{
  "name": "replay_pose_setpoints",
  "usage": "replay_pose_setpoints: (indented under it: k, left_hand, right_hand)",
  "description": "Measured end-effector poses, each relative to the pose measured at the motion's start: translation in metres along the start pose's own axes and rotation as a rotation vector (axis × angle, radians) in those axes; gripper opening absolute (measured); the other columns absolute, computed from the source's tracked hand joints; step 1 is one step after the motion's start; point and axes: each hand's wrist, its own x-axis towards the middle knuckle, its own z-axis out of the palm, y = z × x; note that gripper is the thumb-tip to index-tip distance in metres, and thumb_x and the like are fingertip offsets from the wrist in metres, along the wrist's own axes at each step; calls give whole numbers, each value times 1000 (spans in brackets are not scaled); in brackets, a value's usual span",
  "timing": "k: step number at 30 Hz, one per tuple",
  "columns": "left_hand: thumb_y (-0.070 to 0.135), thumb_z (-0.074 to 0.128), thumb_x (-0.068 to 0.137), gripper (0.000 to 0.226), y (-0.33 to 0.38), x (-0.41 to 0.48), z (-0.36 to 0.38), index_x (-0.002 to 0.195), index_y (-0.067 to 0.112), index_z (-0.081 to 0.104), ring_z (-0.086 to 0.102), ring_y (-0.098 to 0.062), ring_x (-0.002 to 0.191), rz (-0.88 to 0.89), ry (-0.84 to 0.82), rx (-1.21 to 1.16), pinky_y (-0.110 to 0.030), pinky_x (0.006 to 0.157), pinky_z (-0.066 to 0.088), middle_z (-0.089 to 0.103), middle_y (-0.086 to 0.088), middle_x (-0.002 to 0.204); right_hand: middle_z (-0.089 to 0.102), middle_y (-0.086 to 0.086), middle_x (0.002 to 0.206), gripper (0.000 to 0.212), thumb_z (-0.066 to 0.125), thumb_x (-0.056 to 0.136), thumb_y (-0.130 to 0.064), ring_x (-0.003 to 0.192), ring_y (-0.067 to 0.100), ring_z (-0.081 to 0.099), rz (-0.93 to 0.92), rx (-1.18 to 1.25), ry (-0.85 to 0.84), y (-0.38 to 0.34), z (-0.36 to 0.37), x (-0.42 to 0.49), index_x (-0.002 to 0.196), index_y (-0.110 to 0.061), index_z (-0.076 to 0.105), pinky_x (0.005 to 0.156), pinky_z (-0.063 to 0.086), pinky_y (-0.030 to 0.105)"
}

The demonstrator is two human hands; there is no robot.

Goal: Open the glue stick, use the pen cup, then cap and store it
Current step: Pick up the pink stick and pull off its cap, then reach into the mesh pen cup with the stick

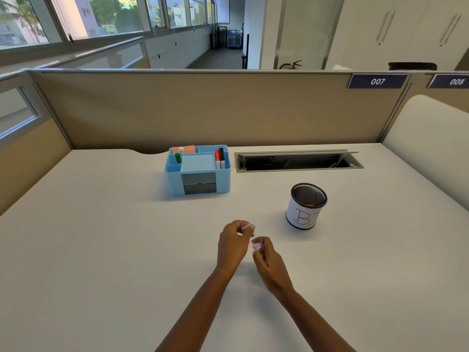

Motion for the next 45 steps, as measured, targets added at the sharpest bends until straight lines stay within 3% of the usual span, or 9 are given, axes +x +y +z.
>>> replay_pose_setpoints:
  k: [3, 11, 18, 21, 31, 34, 37, 41, 45]
  left_hand:
    - [21, 51, 91, 29, -2, 5, -5, 115, 5, 53, 59, -29, 108, 76, 83, 134, -32, 93, 47, 58, -16, 122]
    - [1, 43, 91, 20, -28, 14, -8, 110, 2, 48, 55, -33, 101, 190, -69, 645, -37, 84, 49, 49, -20, 120]
    - [2, 44, 91, 14, -41, 23, -1, 104, 5, 51, 56, -23, 95, 277, -157, 912, -30, 82, 49, 53, -13, 115]
    - [3, 43, 92, 13, -46, 25, 0, 102, 5, 52, 57, -23, 94, 285, -167, 939, -30, 80, 48, 54, -12, 113]
    - [41, 51, 88, 55, -37, 35, 16, 130, 9, 38, 40, -23, 124, 321, -110, 839, -30, 102, 36, 47, -10, 134]
    - [40, 56, 85, 65, -20, 37, 34, 136, 10, 29, 31, -23, 134, 280, -96, 572, -33, 109, 31, 38, -10, 144]
    - [38, 62, 82, 74, -1, 42, 60, 139, 11, 24, 27, -25, 137, 172, -143, 353, -38, 111, 30, 29, -9, 150]
    - [34, 69, 77, 83, 17, 50, 93, 140, 12, 19, 25, -26, 138, 60, -187, 152, -41, 111, 30, 22, -10, 152]
    - [28, 71, 76, 87, 25, 57, 118, 140, 12, 14, 21, -28, 140, 22, -235, 91, -44, 113, 27, 18, -10, 154]
  right_hand:
    - [56, 4, 90, 16, 37, 95, -9, 79, 21, 53, 70, 108, -29, 5, -1, 0, 100, -23, 41, 69, 46, 24]
    - [49, 1, 117, 29, 42, 95, -12, 108, 15, 48, 85, 183, -39, 11, -15, 3, 123, -15, 41, 97, 37, 27]
    - [48, 2, 114, 35, 49, 91, -7, 106, 13, 47, 31, 124, 34, 16, -38, 15, 125, -11, 44, 92, 34, 22]
    - [56, 1, 104, 32, 58, 86, -4, 89, 12, 54, 27, 177, 111, 17, -52, 20, 114, -17, 51, 75, 41, 6]
    - [62, 1, 92, 22, 65, 81, -5, 79, 4, 58, -23, 179, 331, 12, -114, 44, 90, -23, 57, 63, 41, -2]
    - [60, 12, 104, 21, 65, 81, -8, 90, 24, 56, 1, 151, 397, 14, -134, 57, 100, -14, 59, 73, 45, 10]
    - [58, 18, 111, 25, 63, 83, -9, 97, 28, 56, 39, 145, 405, 14, -152, 68, 107, -6, 60, 85, 51, 42]
    - [58, 22, 115, 27, 60, 85, -10, 105, 34, 56, 61, 89, 383, 15, -165, 82, 112, -2, 59, 75, 54, 37]
    - [60, 21, 116, 27, 60, 85, -11, 106, 33, 55, 95, 41, 373, 16, -171, 90, 111, -1, 59, 88, 52, 48]
